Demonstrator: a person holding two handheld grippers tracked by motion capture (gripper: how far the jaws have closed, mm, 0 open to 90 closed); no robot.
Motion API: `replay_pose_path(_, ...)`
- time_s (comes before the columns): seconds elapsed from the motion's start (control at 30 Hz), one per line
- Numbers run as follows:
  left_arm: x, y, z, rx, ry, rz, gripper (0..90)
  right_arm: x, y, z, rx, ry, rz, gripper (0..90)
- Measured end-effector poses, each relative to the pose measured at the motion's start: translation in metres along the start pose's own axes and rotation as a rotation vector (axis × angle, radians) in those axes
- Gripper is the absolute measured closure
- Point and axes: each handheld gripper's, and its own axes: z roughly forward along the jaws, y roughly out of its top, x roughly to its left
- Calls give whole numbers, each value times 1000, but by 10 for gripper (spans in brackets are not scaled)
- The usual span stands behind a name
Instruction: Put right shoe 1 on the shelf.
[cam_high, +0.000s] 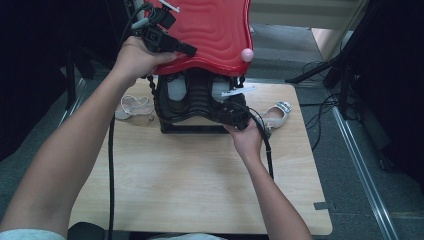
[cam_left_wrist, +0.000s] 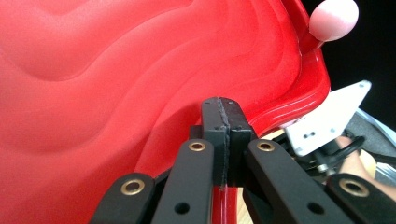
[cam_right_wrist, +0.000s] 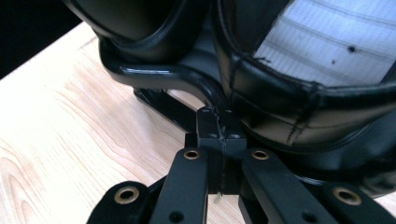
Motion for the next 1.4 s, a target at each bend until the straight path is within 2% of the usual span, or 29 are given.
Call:
replay_pose_path(0.03,0,0,0,0,0,0,900,0,0,0,0,0,0,900)
replay_pose_path(0.07,0,0,0,-2,5,-1,900,0,-2,-2,-31,19,16,900)
replay_pose_path(0.1,0,-1,-1,-10,2,2,827,-1,-6,-8,-75,67,46,900)
replay_pose_path(0.13,1,0,-2,-28,-28,-16,827,-1,-6,-8,-75,67,46,900)
replay_pose_path(0.17,2,1,-2,-20,-60,-36,765,1,-8,-13,-77,82,34,900)
replay_pose_path(0.23,-3,0,-1,-8,-40,-7,758,2,-9,-15,-78,90,22,900)
replay_pose_path(0.27,-6,0,-1,3,-36,3,745,4,-12,-20,-76,108,5,894)
replay_pose_path(0.33,-12,-1,-4,10,-20,27,721,4,-13,-22,-75,118,2,894)
replay_pose_path(0.37,-14,-1,-6,5,-22,33,680,4,-16,-28,-85,142,8,877)
replay_pose_path(0.4,-15,-1,-8,-1,-29,32,680,4,-16,-28,-85,142,8,877)
replay_pose_path(0.47,-20,-4,-14,-23,-48,30,637,5,-21,-33,-104,172,13,792)
replay_pose_path(0.5,-23,-7,-17,-21,-48,24,568,7,-26,-37,-99,177,27,770)
replay_pose_path(0.57,-27,-12,-18,-21,-38,16,537,8,-27,-39,-97,178,31,747)
replay_pose_path(0.6,-29,-15,-17,-17,-28,13,497,8,-30,-40,-101,181,25,708)
replay_pose_path(0.63,-32,-20,-17,-6,-32,22,456,8,-36,-43,-105,216,39,575)
replay_pose_path(0.67,-35,-24,-16,-3,-34,33,436,9,-38,-45,-97,213,62,564)
replay_pose_path(0.73,-38,-32,-16,-10,-57,46,424,9,-40,-46,-101,214,61,539)
replay_pose_path(0.8,-40,-40,-16,-21,-63,48,369,11,-46,-51,-104,207,42,517)
replay_pose_path(0.83,-40,-43,-15,-23,-71,46,369,11,-46,-51,-104,207,42,517)
replay_pose_path(0.9,-42,-50,-14,-33,-78,18,316,11,-50,-54,-100,219,54,518)
replay_pose_path(1.0,-43,-61,-12,-57,-61,0,305,12,-56,-56,-97,226,49,522)
replay_pose_path(1.07,-43,-70,-11,-68,-71,16,320,13,-60,-56,-89,233,52,525)
replay_pose_path(1.17,-42,-85,-10,-80,-83,42,402,14,-66,-55,-63,271,56,545)
replay_pose_path(1.2,-42,-89,-9,-85,-84,39,416,15,-68,-55,-56,279,61,551)
replay_pose_path(1.27,-40,-98,-8,-89,-92,39,453,15,-71,-55,-55,294,64,574)
replay_pose_path(1.3,-39,-104,-7,-85,-82,39,465,15,-73,-55,-52,302,67,576)
replay_pose_path(1.4,-38,-117,-4,-67,-75,43,479,15,-80,-56,-50,297,72,601)
